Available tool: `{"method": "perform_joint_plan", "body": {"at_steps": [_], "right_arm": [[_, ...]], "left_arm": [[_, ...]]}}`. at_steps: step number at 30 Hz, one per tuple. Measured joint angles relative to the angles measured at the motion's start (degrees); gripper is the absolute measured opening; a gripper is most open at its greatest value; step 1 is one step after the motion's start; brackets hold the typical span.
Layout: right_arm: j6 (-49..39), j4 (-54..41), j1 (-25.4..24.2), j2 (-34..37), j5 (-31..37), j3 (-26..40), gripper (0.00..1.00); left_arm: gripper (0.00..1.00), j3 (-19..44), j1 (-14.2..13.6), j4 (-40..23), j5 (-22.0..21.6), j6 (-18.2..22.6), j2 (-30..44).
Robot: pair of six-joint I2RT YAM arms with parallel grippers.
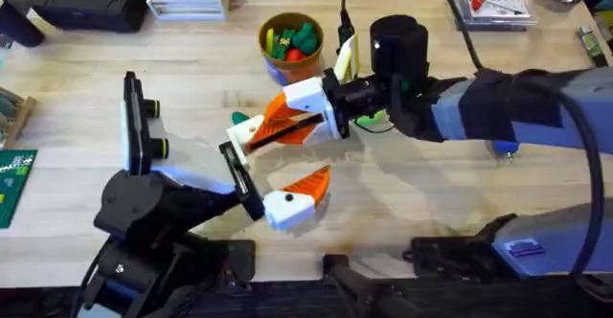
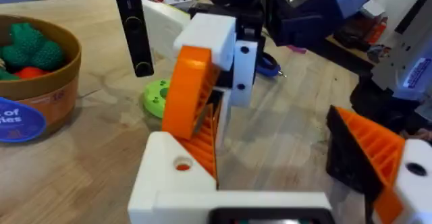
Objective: Pick up the gripper from the table and insert it into the empty holder that is missing its gripper. Then pick up a screw, insert it into the mounting hole, and use the screwdriver to tighten it. Finally, clean up the table by picking up the vegetable and placing it into the bucket.
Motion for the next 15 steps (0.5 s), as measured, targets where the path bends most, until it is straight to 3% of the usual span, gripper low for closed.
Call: {"method": "perform_joint_plan", "body": {"at_steps": [11,12,15], "right_arm": [[0.0,0.28,0.33,0.0,-0.87,0.17,0.404],[-0.07,0.31,-0.43,0.0,-0.9,0.17,0.479],[-0.54,0.28,-0.71,0.0,-0.88,0.17,0.503]], "left_arm": [[0.986,0.0,-0.5,-0.15,2.16,-0.01,0.0],[0.986,0.0,-0.5,-0.17,2.75,-0.02,0.01],[0.985,0.0,-0.5,-0.17,3.07,-0.01,0.02]]}}
